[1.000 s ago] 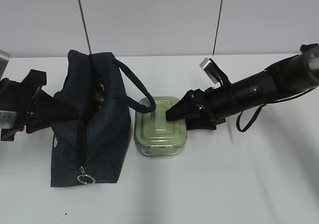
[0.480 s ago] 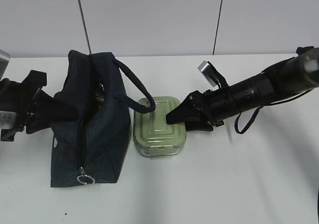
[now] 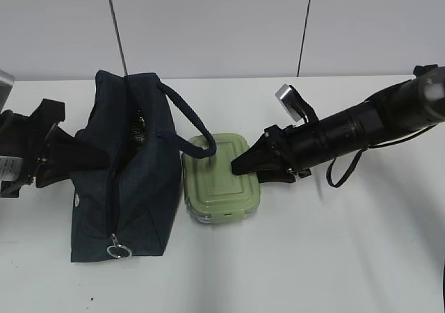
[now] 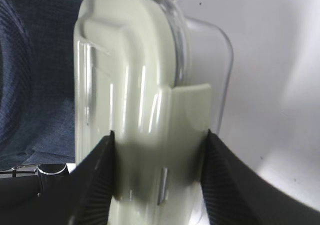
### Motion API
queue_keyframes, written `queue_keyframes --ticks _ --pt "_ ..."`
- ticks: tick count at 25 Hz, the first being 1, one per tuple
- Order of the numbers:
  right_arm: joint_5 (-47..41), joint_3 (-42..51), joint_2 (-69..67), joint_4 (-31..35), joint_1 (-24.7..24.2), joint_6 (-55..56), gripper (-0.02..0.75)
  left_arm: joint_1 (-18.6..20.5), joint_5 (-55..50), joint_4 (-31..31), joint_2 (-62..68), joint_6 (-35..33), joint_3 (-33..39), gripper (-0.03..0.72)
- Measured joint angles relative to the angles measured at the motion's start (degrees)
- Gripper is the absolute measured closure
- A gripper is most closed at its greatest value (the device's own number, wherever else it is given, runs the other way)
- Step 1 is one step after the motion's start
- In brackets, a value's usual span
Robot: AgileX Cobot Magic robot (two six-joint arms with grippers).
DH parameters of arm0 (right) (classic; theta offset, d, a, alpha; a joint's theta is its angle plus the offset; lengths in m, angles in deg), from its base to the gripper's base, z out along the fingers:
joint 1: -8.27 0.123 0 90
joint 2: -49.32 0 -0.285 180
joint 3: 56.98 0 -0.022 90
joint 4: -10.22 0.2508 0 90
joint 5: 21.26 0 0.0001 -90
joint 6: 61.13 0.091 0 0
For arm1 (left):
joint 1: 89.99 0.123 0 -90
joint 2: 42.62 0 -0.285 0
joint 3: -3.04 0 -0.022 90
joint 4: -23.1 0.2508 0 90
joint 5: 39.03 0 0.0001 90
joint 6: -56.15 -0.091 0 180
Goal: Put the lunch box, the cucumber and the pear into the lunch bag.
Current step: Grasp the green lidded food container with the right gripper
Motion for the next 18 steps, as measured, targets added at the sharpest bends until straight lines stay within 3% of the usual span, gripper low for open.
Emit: queue_keyframes --ticks 13,18 --pt "-1.8 0.0 -0.1 0.5 -9.4 -0.1 0.367 0.0 0.0 0.2 0.0 0.0 0.0 0.707" --pt "-1.3 -0.1 1.0 1.2 -10.1 -0.2 0.367 0.0 0.0 0.2 0.0 0.0 0.0 0.707"
